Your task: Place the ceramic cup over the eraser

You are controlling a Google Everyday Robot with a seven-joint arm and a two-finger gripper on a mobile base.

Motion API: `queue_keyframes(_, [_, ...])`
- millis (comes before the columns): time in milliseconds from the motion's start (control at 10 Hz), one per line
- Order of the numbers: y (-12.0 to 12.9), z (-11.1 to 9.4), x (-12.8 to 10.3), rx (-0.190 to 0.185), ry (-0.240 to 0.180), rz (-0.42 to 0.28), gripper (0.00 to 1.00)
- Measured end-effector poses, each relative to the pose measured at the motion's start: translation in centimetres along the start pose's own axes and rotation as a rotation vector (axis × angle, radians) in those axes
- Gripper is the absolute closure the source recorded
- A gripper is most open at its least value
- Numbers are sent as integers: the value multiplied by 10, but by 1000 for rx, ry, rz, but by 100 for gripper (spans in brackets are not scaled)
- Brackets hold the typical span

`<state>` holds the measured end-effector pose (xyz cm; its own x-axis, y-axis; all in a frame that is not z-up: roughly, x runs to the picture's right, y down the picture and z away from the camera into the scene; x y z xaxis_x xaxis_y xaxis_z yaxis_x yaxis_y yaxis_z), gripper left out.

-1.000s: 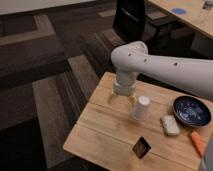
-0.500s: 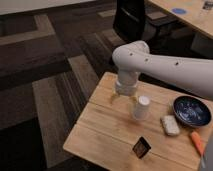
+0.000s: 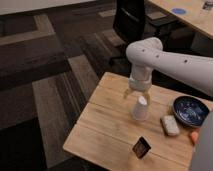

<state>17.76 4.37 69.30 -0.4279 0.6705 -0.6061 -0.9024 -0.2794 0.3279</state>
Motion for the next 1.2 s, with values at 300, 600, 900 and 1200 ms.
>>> queue_keyframes(300, [-15,9,-13,-22,-24,42,35])
queue_keyframes(600, [-17,23,-23,-50,-59,14,35])
queue_keyframes(900, [-18,32,-25,-52,-60,-5,35])
queue_keyframes(1200, [-19,47,-32,-38,-53,-60,35])
